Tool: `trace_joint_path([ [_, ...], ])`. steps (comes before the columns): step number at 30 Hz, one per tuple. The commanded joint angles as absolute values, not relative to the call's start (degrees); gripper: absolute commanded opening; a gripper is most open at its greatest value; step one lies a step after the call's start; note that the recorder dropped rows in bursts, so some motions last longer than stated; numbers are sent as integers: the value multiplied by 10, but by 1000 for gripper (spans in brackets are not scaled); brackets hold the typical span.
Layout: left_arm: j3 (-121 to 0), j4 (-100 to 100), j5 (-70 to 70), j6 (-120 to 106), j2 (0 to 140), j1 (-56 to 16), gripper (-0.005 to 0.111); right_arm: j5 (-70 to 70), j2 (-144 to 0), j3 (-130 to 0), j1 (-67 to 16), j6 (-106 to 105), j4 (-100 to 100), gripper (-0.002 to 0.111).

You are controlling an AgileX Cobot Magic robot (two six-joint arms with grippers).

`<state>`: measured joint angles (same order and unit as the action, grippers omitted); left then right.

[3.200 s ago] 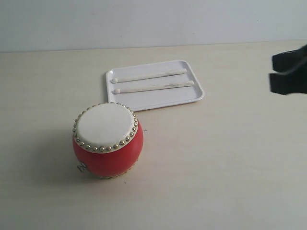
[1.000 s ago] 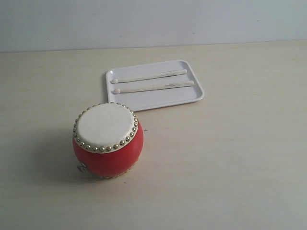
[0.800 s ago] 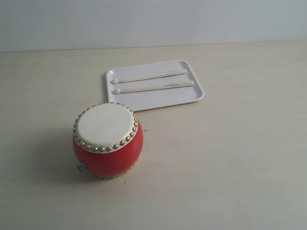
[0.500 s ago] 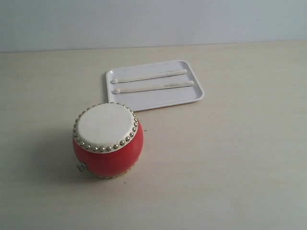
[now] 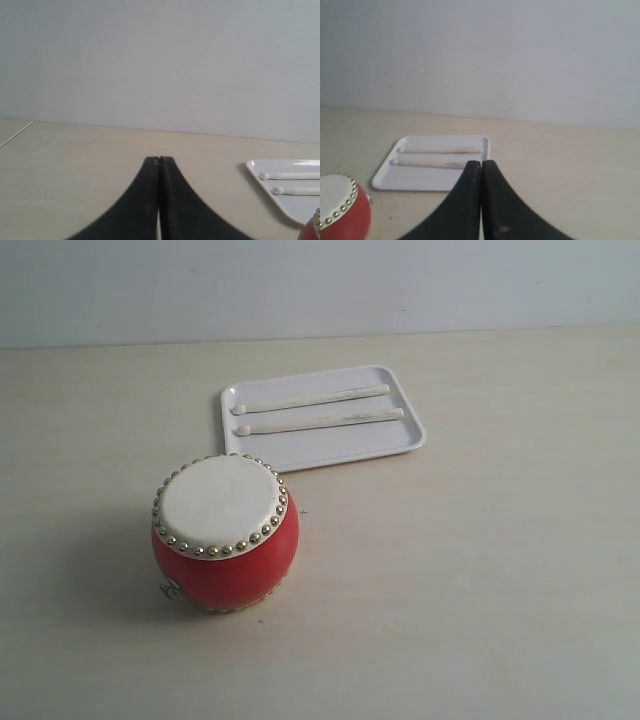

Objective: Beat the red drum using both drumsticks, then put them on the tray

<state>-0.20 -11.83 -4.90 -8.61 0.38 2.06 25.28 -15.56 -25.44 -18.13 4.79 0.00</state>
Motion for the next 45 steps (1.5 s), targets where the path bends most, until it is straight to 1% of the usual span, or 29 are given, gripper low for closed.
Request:
trace_joint_path([
  [1, 0, -119, -51, -86, 0, 22, 0, 170, -98, -176, -134, 42, -3, 0],
  [7, 0, -119, -51, -86, 0, 22, 0, 150, -43, -77, -93, 43, 0, 0],
  [10, 0, -119, -51, -86, 0, 22, 0, 52, -21, -5, -87, 50, 3, 0],
  [11, 0, -119, -51, -86, 0, 22, 0, 32, -16, 0, -87, 58, 3, 0],
  [15, 0, -119, -51, -86, 0, 22, 0, 65, 0, 0, -87, 67, 6, 0],
  [19, 0, -119, -51, -86, 0, 22, 0, 82, 0, 0, -52, 74, 6, 0],
  [23, 0, -119, -51, -86, 0, 22, 0, 102, 0, 0, -52, 72, -8, 0],
  [45, 0, -119, -51, -86, 0, 22, 0, 105, 0, 0, -53, 76, 0, 0],
])
